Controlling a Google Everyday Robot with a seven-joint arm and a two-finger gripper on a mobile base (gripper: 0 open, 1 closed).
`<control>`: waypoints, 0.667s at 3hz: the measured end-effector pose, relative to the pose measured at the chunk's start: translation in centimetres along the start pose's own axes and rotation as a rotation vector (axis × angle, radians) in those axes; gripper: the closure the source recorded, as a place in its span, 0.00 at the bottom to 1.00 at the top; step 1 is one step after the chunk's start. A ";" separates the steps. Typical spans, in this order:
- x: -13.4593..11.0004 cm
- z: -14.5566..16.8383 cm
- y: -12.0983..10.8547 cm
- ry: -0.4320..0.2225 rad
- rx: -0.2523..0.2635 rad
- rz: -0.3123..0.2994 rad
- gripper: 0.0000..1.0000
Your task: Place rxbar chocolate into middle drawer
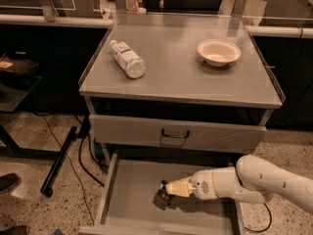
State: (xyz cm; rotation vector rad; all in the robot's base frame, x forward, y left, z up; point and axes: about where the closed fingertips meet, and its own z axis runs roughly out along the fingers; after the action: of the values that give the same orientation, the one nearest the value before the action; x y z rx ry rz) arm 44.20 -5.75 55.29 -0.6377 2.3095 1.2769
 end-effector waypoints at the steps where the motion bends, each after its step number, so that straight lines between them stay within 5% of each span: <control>1: 0.0 0.0 0.0 0.000 0.000 0.000 1.00; 2: 1.0 0.2 -1.8 -0.068 0.017 0.041 1.00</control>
Offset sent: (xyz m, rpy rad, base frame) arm 0.0091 -0.0357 -0.0614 0.1003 -0.0046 -0.2495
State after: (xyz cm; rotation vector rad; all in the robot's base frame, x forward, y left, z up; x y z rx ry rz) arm 44.44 -6.63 53.39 -0.5356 2.2860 1.2763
